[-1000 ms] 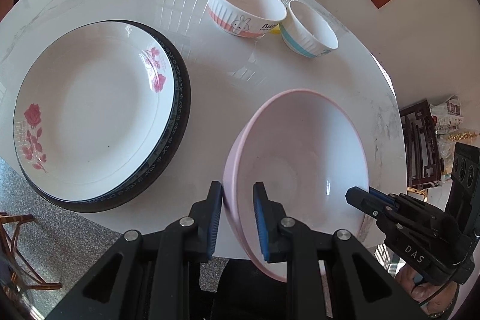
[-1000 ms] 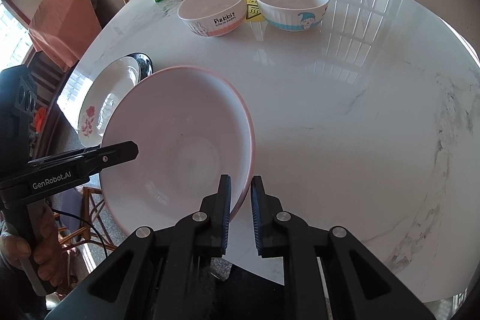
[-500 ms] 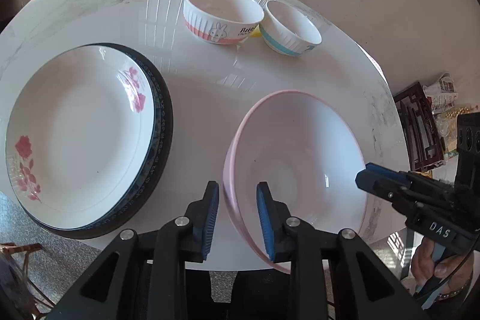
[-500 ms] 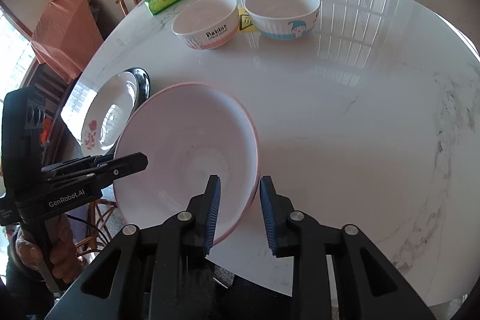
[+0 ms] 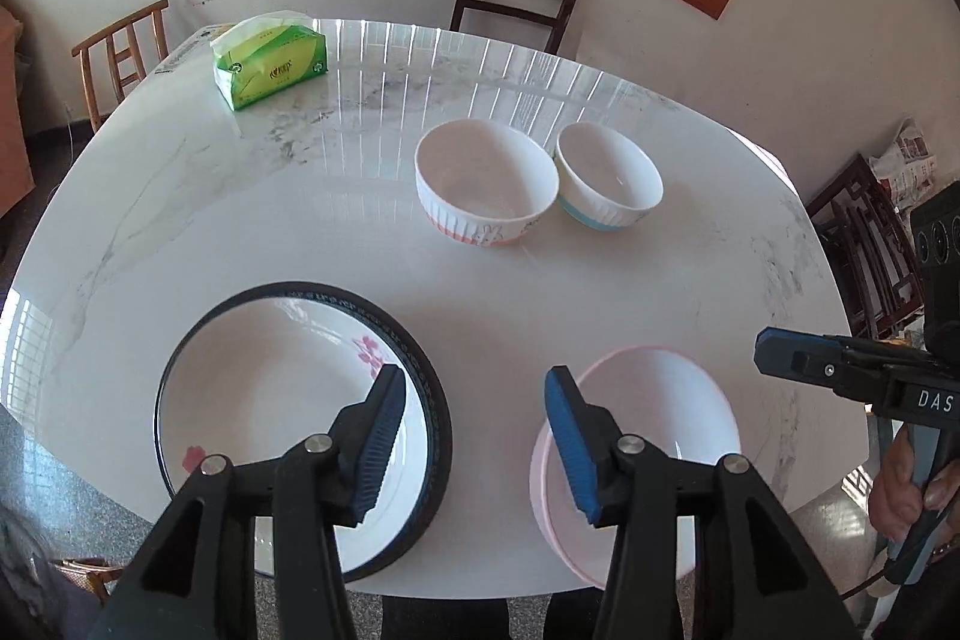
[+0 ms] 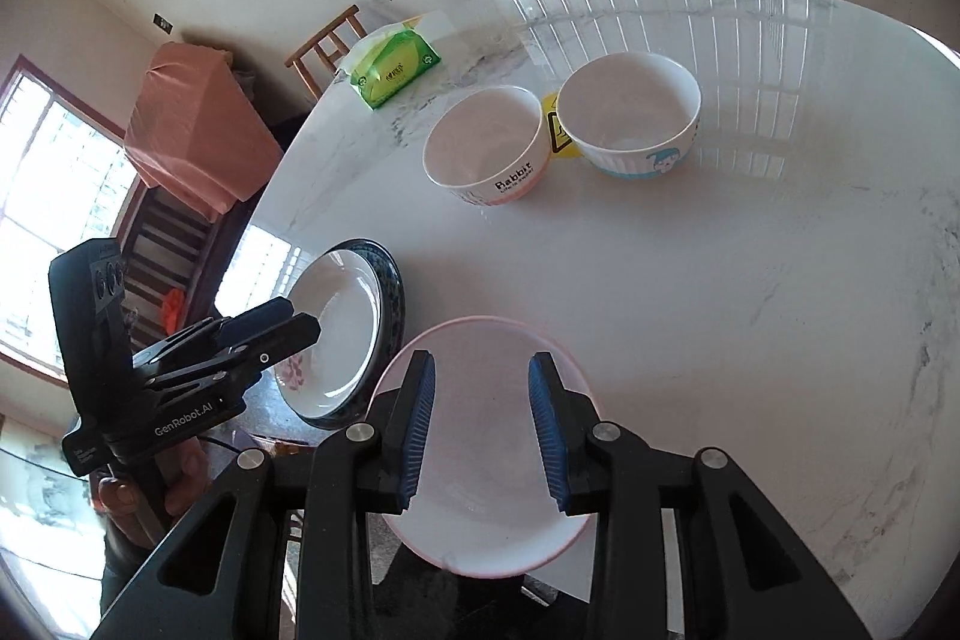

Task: Organize plates and bowls
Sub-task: 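Carry the pink bowl toward the white bowls and set it down, then move the right gripper to the white 'Rabbit' bowl and grasp its rim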

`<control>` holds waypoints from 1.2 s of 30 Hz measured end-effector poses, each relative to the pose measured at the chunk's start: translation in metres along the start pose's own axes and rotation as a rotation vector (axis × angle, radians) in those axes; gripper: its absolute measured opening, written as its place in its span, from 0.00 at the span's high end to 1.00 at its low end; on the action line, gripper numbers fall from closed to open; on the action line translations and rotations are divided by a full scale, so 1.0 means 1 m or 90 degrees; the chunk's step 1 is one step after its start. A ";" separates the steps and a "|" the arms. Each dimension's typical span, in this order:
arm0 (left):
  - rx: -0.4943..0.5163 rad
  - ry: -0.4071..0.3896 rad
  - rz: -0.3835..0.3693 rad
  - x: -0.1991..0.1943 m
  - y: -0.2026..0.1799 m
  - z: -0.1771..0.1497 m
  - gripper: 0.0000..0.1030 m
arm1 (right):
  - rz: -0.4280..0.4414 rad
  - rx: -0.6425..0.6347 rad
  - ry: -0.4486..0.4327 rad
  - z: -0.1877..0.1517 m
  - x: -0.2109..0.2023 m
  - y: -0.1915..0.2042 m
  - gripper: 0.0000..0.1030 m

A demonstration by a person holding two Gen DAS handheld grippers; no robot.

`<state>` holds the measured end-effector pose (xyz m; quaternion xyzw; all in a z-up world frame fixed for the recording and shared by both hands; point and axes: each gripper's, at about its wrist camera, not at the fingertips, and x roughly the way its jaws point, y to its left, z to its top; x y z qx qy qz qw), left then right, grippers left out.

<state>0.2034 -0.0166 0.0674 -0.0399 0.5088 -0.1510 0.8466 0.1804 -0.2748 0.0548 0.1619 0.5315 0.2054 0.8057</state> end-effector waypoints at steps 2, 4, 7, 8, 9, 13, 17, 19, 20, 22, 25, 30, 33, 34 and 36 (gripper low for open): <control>-0.001 0.019 -0.005 0.010 0.005 0.018 0.52 | 0.007 0.022 0.012 0.014 0.011 -0.002 0.70; -0.008 0.027 -0.006 0.020 0.012 0.035 0.52 | 0.011 0.045 0.018 0.028 0.022 -0.005 0.70; 0.015 0.048 0.006 0.041 0.013 0.060 0.52 | 0.010 0.072 0.033 0.048 0.042 -0.005 0.70; 0.023 0.051 0.014 0.048 0.013 0.068 0.52 | 0.007 0.080 0.035 0.055 0.048 -0.005 0.70; 0.027 0.052 0.022 0.054 0.014 0.076 0.52 | 0.004 0.084 0.037 0.062 0.054 -0.004 0.70; 0.045 0.078 0.021 0.085 0.015 0.107 0.51 | -0.025 0.099 0.039 0.087 0.077 -0.002 0.71; 0.070 0.094 0.039 0.115 0.014 0.125 0.51 | -0.051 0.114 0.048 0.104 0.101 -0.002 0.72; 0.068 0.095 0.031 0.127 0.015 0.131 0.51 | -0.062 0.122 0.052 0.108 0.112 -0.004 0.73; 0.073 0.101 0.029 0.133 0.014 0.134 0.51 | -0.066 0.128 0.054 0.109 0.117 -0.006 0.74; 0.084 0.102 0.040 0.143 0.014 0.138 0.51 | -0.067 0.140 0.058 0.112 0.126 -0.010 0.74; 0.098 0.103 0.059 0.156 0.013 0.142 0.51 | -0.080 0.149 0.061 0.116 0.138 -0.014 0.76; 0.091 0.105 0.077 0.176 0.017 0.143 0.51 | -0.088 0.162 0.071 0.120 0.154 -0.019 0.78; 0.066 0.128 0.071 0.191 0.023 0.140 0.81 | -0.088 0.159 0.072 0.121 0.160 -0.021 0.79; 0.057 0.130 0.095 0.195 0.026 0.139 0.91 | -0.089 0.155 0.068 0.121 0.161 -0.020 0.79; 0.038 0.123 0.078 0.196 0.031 0.137 0.92 | -0.095 0.141 0.062 0.123 0.161 -0.019 0.79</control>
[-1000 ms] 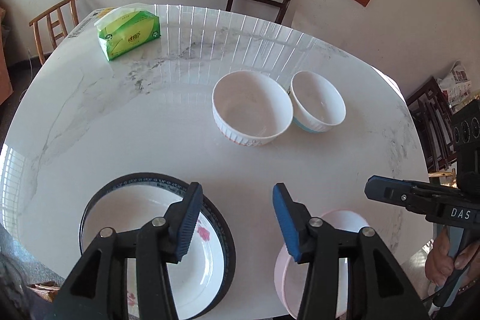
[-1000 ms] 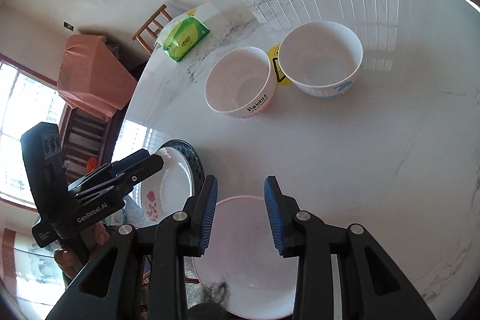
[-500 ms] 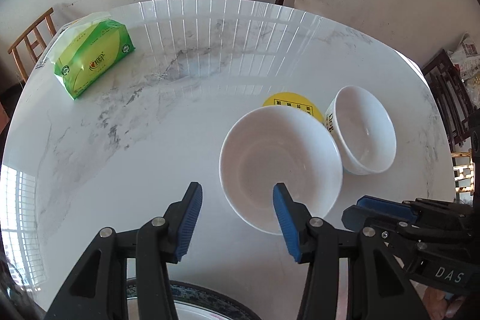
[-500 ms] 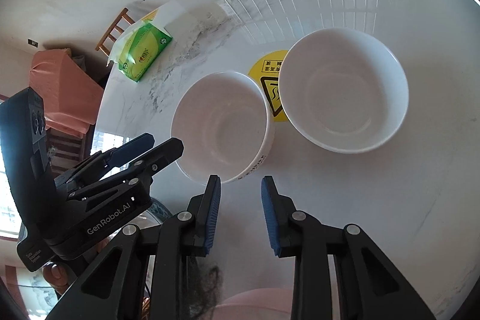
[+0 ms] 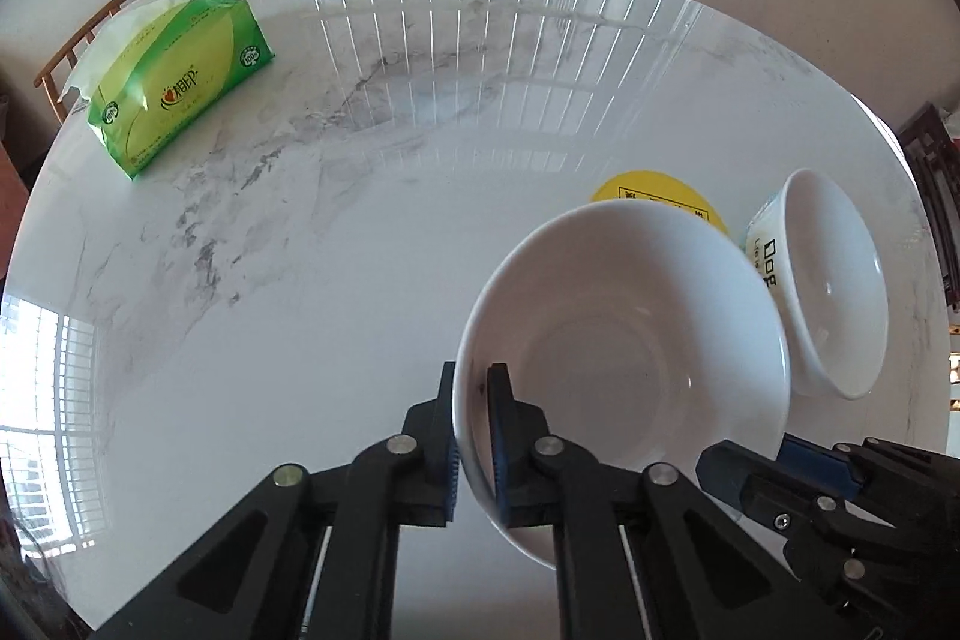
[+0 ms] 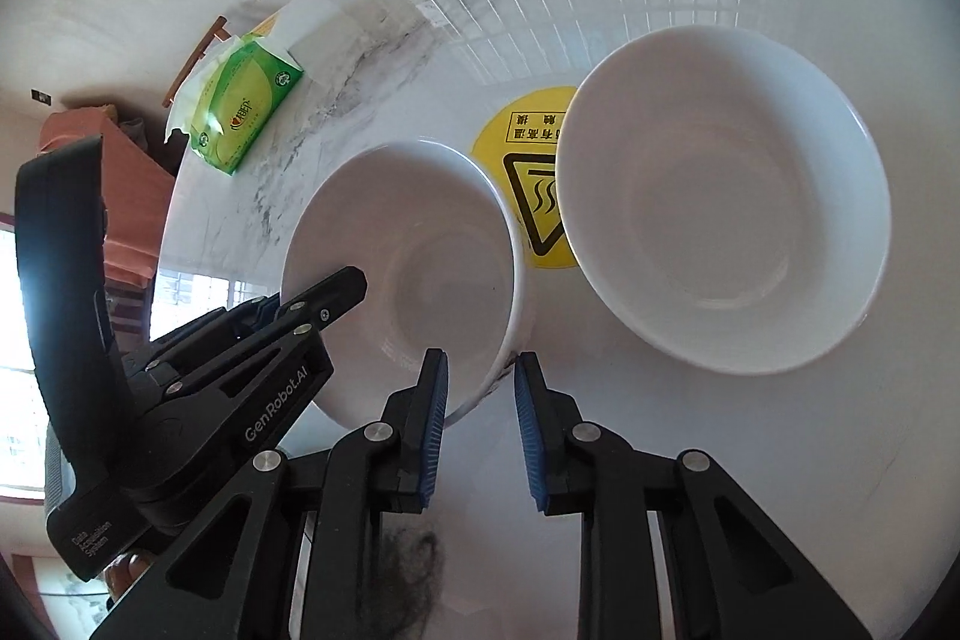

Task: Organize plates and bowls
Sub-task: 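Move the right gripper to the white 'Rabbit' bowl and grasp its rim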

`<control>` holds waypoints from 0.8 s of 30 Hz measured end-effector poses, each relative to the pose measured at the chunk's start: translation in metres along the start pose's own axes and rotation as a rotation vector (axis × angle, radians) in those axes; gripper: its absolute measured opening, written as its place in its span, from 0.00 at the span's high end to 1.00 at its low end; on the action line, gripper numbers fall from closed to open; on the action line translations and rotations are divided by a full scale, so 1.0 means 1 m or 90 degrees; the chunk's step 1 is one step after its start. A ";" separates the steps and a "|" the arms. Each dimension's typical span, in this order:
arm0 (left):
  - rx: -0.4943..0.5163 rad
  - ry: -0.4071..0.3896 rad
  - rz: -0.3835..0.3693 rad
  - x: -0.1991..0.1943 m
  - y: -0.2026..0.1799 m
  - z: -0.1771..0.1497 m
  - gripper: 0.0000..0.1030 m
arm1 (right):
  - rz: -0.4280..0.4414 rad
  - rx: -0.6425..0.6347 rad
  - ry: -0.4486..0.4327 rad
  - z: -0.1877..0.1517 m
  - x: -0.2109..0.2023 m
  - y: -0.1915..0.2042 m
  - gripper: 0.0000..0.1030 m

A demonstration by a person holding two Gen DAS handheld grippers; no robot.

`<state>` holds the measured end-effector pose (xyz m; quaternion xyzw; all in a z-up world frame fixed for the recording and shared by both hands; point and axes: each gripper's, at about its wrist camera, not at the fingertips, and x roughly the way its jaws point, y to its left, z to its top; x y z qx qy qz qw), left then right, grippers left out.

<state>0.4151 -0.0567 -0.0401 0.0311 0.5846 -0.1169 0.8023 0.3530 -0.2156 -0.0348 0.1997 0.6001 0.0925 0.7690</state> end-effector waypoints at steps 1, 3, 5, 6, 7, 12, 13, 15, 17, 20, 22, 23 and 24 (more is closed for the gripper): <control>-0.009 -0.003 -0.009 -0.001 0.003 -0.001 0.92 | -0.001 -0.006 -0.003 0.000 0.000 0.000 0.79; -0.027 -0.008 -0.019 -0.005 0.007 -0.005 0.92 | 0.002 -0.013 -0.005 -0.001 0.000 0.000 0.80; -0.030 -0.018 -0.018 -0.014 0.007 -0.011 0.92 | 0.004 -0.022 -0.004 -0.003 0.000 -0.001 0.82; -0.032 -0.023 -0.016 -0.020 0.005 -0.016 0.92 | 0.006 -0.023 -0.004 -0.005 -0.001 -0.002 0.83; -0.037 -0.028 -0.013 -0.024 0.005 -0.019 0.92 | 0.009 -0.025 -0.003 -0.007 -0.002 -0.002 0.84; -0.047 -0.047 -0.011 -0.053 -0.001 -0.036 0.91 | 0.028 -0.038 -0.014 -0.019 -0.022 -0.002 0.86; -0.051 -0.048 -0.015 -0.059 -0.002 -0.040 0.91 | 0.030 -0.042 -0.019 -0.022 -0.029 -0.001 0.86; -0.049 -0.055 -0.020 -0.071 -0.005 -0.046 0.90 | 0.036 -0.048 -0.027 -0.028 -0.042 0.000 0.86; -0.050 -0.060 -0.027 -0.086 -0.011 -0.055 0.90 | 0.042 -0.053 -0.035 -0.036 -0.056 0.000 0.86; -0.041 -0.071 -0.033 -0.106 -0.021 -0.069 0.89 | 0.047 -0.063 -0.045 -0.051 -0.076 -0.001 0.86; -0.033 -0.075 -0.036 -0.118 -0.028 -0.080 0.89 | 0.049 -0.071 -0.049 -0.064 -0.089 -0.001 0.86; -0.028 -0.076 -0.038 -0.124 -0.032 -0.085 0.89 | 0.050 -0.075 -0.053 -0.070 -0.096 -0.002 0.86; -0.026 -0.079 -0.040 -0.129 -0.035 -0.090 0.89 | 0.052 -0.079 -0.056 -0.077 -0.102 -0.003 0.86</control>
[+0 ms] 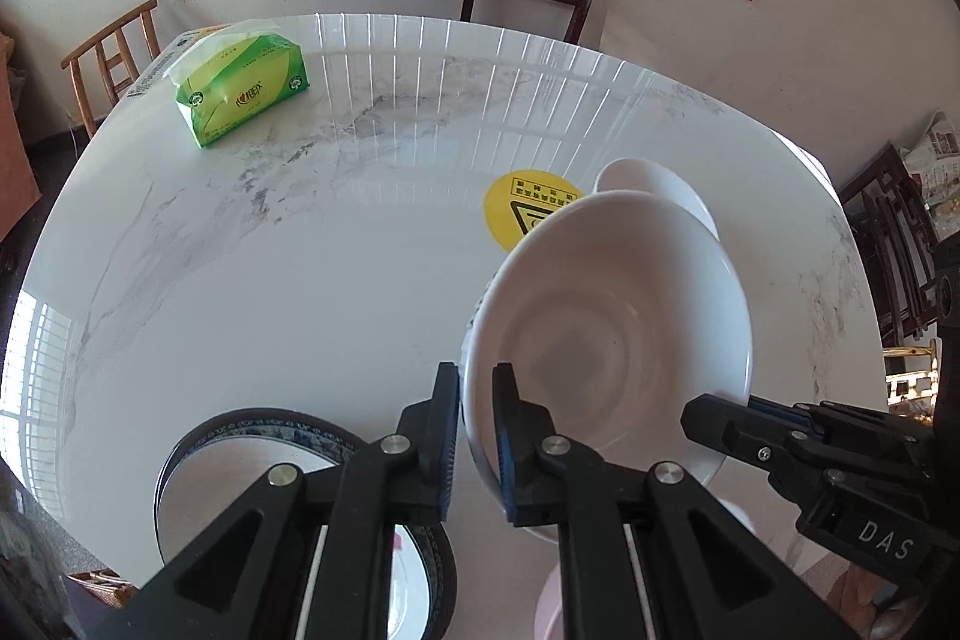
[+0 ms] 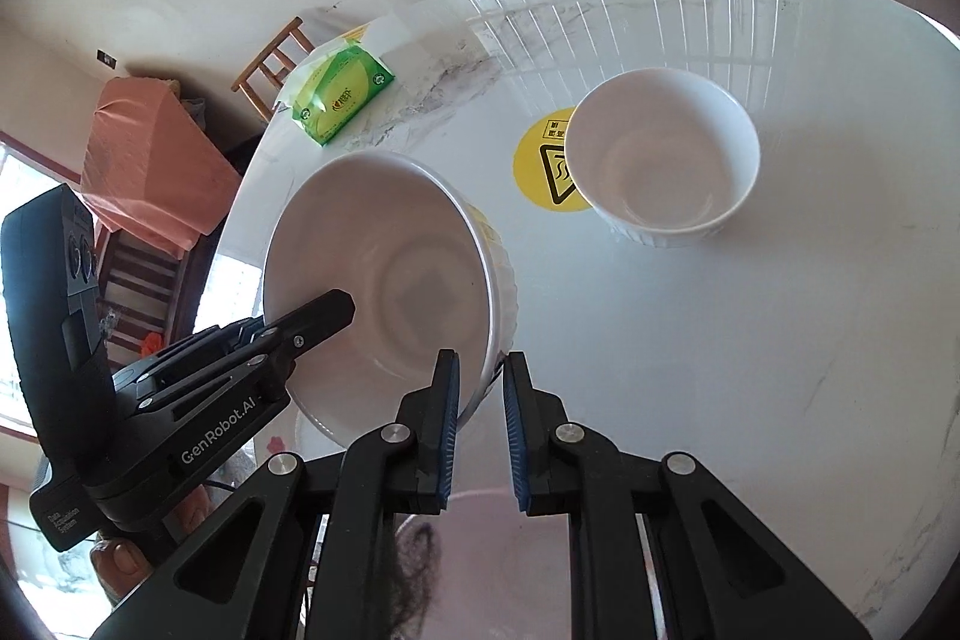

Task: Organize plates and bowls
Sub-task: 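Move the right gripper to the white 'Rabbit' bowl and grasp its rim, then carry the 'Rabbit' bowl over the pink bowl, lower it inside, release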

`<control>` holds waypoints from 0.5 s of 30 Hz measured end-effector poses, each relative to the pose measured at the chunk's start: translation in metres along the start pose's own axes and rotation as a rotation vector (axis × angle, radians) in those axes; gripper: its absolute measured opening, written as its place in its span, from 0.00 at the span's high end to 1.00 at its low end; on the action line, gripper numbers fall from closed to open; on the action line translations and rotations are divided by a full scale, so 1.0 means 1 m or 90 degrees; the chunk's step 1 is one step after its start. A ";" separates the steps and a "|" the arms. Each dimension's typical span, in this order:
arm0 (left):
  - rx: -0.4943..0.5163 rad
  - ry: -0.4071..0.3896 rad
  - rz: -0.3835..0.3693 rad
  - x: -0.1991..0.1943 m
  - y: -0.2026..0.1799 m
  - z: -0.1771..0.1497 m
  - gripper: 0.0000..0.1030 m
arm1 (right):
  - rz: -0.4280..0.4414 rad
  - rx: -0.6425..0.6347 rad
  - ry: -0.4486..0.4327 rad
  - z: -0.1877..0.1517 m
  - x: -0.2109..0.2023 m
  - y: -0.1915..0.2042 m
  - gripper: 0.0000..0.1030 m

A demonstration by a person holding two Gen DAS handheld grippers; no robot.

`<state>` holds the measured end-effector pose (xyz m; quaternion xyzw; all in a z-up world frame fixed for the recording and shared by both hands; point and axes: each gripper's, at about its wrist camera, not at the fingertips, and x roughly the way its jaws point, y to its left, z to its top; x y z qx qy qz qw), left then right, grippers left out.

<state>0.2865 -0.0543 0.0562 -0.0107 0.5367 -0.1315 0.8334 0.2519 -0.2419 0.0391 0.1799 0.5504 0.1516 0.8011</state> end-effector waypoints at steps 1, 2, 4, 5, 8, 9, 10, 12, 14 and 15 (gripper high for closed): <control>0.004 -0.002 -0.002 -0.007 -0.004 -0.005 0.89 | 0.003 -0.003 -0.002 -0.006 -0.007 0.000 0.86; 0.010 -0.003 -0.005 -0.013 -0.008 -0.010 0.89 | 0.004 -0.006 -0.004 -0.012 -0.013 0.001 0.86; 0.018 -0.006 -0.011 -0.026 -0.016 -0.022 0.89 | 0.006 -0.013 -0.011 -0.024 -0.025 0.002 0.86; 0.020 -0.005 -0.016 -0.030 -0.018 -0.026 0.89 | 0.005 -0.018 -0.014 -0.030 -0.031 0.002 0.86; 0.027 -0.003 -0.026 -0.043 -0.028 -0.042 0.89 | 0.003 -0.026 -0.024 -0.047 -0.048 0.002 0.86; 0.031 -0.003 -0.026 -0.047 -0.032 -0.048 0.89 | 0.004 -0.026 -0.027 -0.053 -0.053 0.001 0.86; 0.036 -0.005 -0.025 -0.050 -0.036 -0.053 0.89 | 0.004 -0.028 -0.030 -0.058 -0.058 0.001 0.86; 0.048 -0.007 -0.020 -0.054 -0.042 -0.063 0.88 | 0.001 -0.034 -0.035 -0.070 -0.066 0.000 0.86; 0.053 -0.004 -0.022 -0.057 -0.046 -0.074 0.88 | -0.001 -0.035 -0.036 -0.081 -0.072 -0.001 0.86; 0.053 0.001 -0.025 -0.058 -0.048 -0.079 0.88 | -0.002 -0.036 -0.036 -0.086 -0.073 -0.001 0.86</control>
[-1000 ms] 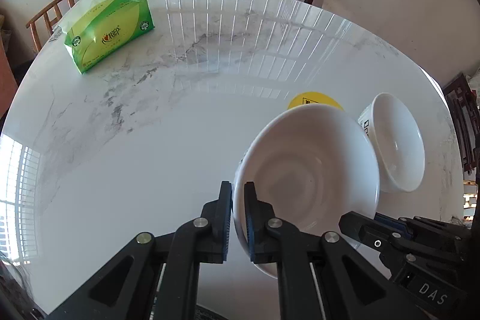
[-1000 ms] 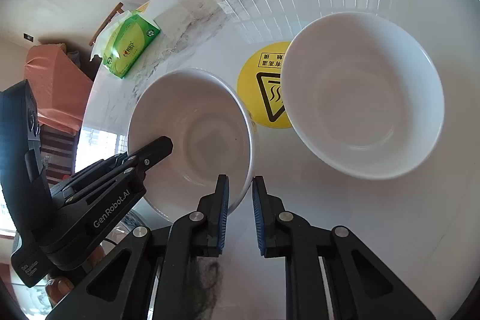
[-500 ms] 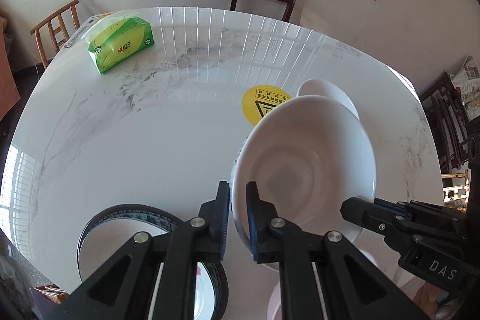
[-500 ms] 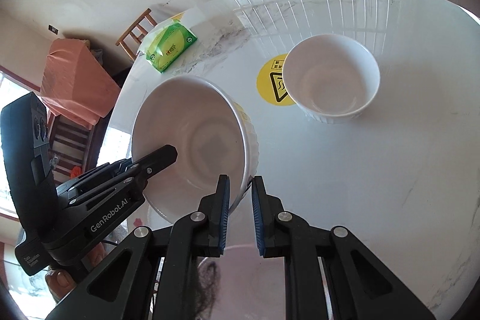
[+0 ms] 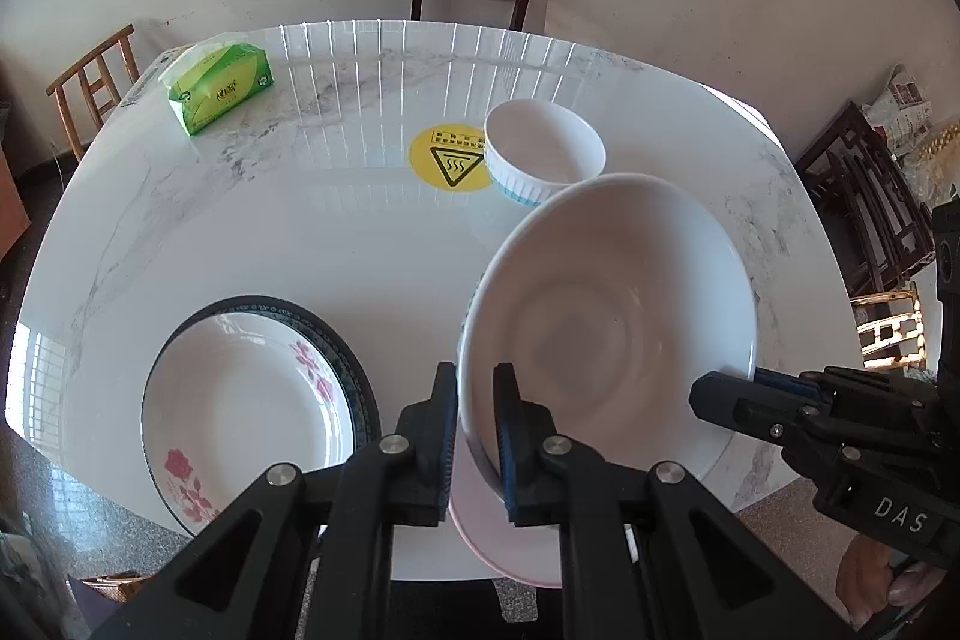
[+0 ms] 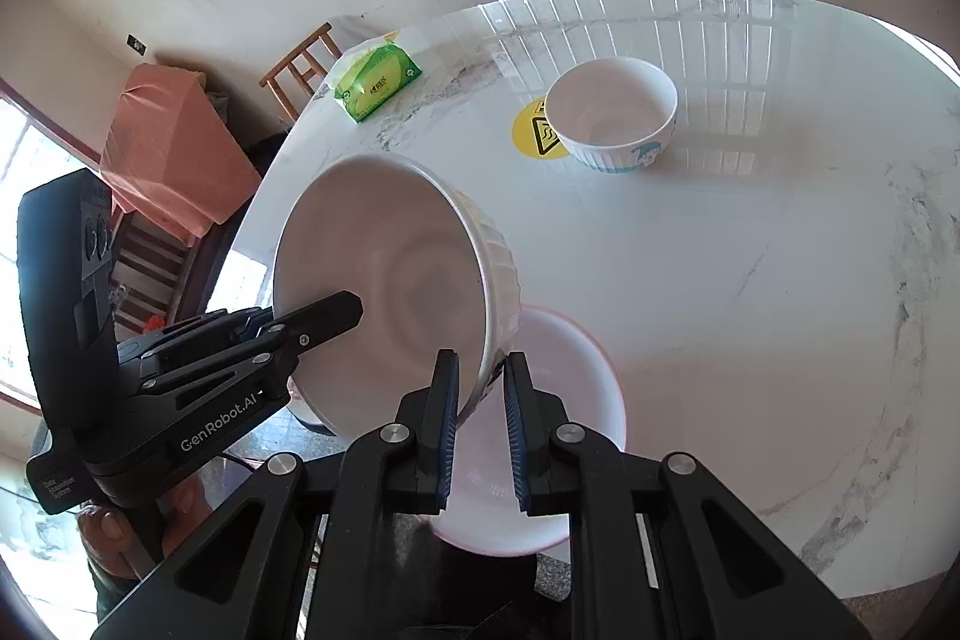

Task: Organize plates and bowls
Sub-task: 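Carry the 'Rabbit' bowl over the pink bowl, lower it inside, release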

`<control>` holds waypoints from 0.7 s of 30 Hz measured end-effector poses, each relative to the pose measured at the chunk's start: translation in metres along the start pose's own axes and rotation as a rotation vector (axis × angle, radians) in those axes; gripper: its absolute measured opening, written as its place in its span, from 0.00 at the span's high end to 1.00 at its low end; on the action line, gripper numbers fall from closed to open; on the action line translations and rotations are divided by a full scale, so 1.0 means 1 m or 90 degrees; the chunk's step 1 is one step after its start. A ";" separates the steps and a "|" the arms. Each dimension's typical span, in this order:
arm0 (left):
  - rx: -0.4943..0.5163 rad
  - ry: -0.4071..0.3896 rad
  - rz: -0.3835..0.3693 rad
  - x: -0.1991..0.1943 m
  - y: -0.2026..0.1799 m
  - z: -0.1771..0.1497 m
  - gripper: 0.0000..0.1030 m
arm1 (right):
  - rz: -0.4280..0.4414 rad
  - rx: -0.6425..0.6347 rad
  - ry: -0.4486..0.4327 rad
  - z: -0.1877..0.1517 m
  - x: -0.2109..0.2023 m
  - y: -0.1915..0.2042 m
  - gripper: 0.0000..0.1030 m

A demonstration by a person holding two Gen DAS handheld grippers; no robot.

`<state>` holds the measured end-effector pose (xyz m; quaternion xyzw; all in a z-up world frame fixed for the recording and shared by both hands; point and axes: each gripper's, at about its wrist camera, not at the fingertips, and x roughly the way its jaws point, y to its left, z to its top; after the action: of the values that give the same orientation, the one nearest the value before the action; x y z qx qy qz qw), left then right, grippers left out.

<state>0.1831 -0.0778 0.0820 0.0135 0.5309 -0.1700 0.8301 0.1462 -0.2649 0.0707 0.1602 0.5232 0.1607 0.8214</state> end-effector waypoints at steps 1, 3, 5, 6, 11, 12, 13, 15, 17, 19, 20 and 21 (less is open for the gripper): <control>0.001 0.004 -0.002 0.000 -0.002 -0.005 0.88 | -0.001 -0.001 0.000 -0.005 -0.002 -0.001 0.86; 0.006 0.010 -0.002 0.001 -0.007 -0.015 0.88 | -0.001 0.000 0.003 -0.013 -0.004 -0.003 0.85; 0.006 0.017 -0.004 0.003 -0.010 -0.024 0.88 | -0.001 0.001 0.004 -0.022 -0.006 -0.006 0.85; 0.007 0.021 -0.005 0.004 -0.012 -0.028 0.88 | 0.000 0.003 0.006 -0.026 -0.006 -0.008 0.85; 0.011 0.034 -0.002 0.010 -0.016 -0.040 0.88 | 0.001 0.008 0.014 -0.036 0.000 -0.011 0.85; 0.013 0.035 0.000 0.011 -0.018 -0.043 0.88 | 0.000 0.008 0.015 -0.038 0.000 -0.011 0.86; 0.014 0.037 0.001 0.012 -0.019 -0.045 0.88 | -0.001 0.009 0.016 -0.039 0.002 -0.012 0.85; 0.013 0.041 0.001 0.015 -0.018 -0.047 0.88 | -0.001 0.011 0.019 -0.042 0.003 -0.014 0.86; 0.014 0.046 0.002 0.018 -0.020 -0.051 0.87 | 0.000 0.014 0.022 -0.044 0.004 -0.017 0.85; 0.013 0.051 0.002 0.022 -0.020 -0.053 0.87 | -0.003 0.015 0.026 -0.046 0.007 -0.018 0.85; 0.015 0.053 0.003 0.024 -0.019 -0.054 0.87 | -0.004 0.015 0.028 -0.047 0.009 -0.019 0.85; 0.015 0.053 0.004 0.025 -0.020 -0.055 0.87 | -0.004 0.017 0.031 -0.049 0.010 -0.020 0.86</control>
<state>0.1384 -0.0920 0.0387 0.0323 0.5631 -0.1727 0.8075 0.1078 -0.2741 0.0345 0.1654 0.5453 0.1551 0.8070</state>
